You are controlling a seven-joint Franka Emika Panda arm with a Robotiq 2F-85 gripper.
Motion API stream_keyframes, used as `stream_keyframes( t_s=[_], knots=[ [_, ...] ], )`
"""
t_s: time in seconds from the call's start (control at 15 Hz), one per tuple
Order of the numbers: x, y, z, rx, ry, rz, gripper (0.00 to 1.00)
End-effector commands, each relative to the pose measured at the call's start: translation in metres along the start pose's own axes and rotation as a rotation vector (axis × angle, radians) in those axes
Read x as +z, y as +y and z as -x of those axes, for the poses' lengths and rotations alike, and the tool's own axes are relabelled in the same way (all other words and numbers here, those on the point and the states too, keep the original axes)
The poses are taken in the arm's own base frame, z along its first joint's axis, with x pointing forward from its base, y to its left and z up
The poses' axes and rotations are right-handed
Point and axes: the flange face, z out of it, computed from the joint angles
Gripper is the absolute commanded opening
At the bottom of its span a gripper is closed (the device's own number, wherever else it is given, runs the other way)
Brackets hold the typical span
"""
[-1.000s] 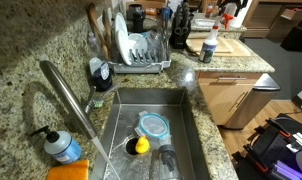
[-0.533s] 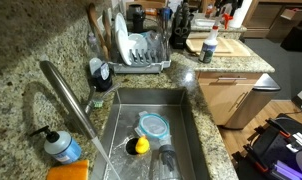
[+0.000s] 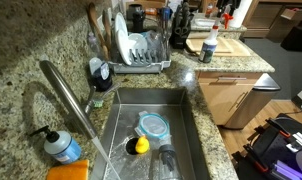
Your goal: Pick up the white bottle from the countertop and move it to the right.
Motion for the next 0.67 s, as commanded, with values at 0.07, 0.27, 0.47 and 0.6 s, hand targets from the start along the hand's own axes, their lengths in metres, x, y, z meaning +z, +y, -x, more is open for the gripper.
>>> stream_keyframes(
  t_s=[0.07, 0.27, 0.47, 0.6],
  knots=[
    [0.017, -0.001, 0.014, -0.146, -0.166, -0.101, 1.00],
    [0.015, 0.001, 0.013, -0.152, -0.196, 0.054, 1.00],
    [-0.007, 0.003, -0.006, -0.144, -0.013, 0.174, 1.00],
    [-0.010, 0.000, -0.015, -0.116, 0.093, 0.073, 1.00]
  ],
)
